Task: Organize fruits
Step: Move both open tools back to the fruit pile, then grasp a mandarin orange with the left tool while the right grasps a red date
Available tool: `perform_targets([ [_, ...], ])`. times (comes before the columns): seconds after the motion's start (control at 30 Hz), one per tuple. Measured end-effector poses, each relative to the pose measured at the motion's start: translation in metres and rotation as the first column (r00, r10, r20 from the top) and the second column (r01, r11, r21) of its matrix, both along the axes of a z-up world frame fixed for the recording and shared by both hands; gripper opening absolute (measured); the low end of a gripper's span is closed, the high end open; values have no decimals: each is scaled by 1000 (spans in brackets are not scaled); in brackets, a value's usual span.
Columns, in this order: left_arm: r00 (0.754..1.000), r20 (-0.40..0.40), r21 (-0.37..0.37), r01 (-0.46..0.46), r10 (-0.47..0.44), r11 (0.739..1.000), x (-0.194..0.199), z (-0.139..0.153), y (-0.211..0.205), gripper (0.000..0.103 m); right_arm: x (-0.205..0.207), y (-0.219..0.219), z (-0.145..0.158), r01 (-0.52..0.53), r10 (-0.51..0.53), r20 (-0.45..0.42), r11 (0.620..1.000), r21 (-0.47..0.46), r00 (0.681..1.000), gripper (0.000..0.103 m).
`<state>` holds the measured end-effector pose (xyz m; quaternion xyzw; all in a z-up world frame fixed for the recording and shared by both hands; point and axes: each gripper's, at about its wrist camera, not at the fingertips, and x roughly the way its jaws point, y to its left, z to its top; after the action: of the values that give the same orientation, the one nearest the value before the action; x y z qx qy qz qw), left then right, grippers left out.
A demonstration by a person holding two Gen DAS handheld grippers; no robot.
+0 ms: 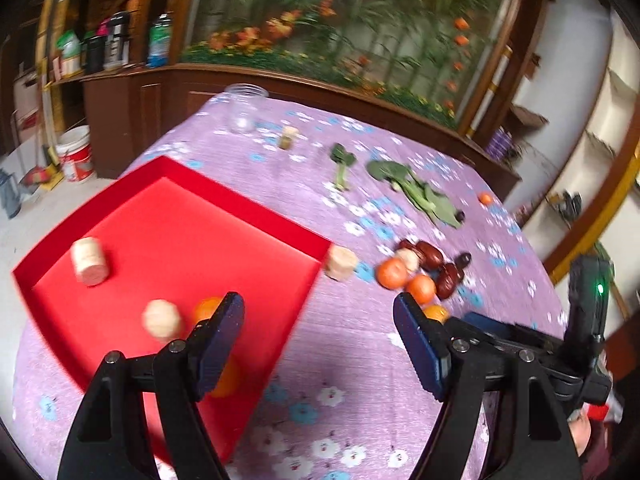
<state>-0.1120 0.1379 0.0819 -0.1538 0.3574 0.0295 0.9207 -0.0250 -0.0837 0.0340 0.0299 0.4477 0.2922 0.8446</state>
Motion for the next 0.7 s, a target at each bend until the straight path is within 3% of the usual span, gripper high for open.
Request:
perform_targets([
  [0.2, 998, -18, 20, 63, -62, 998, 17, -10, -21, 76, 9, 9, -7, -23, 23, 10, 1000, -11, 1000, 58],
  [0.43, 991, -22, 54, 136, -136, 989, 40, -19, -37, 76, 39, -28, -8, 114, -110, -49, 989, 90, 993, 58],
  [0.57, 976, -36, 71, 215, -213, 974, 63, -27, -51, 48, 56, -32, -14, 159, -144, -113, 978, 138, 983, 54],
  [0.7, 969, -64, 105, 245, -240, 964, 86, -34, -60, 46, 64, -21, -16, 158, -140, -129, 977, 140, 982, 53],
])
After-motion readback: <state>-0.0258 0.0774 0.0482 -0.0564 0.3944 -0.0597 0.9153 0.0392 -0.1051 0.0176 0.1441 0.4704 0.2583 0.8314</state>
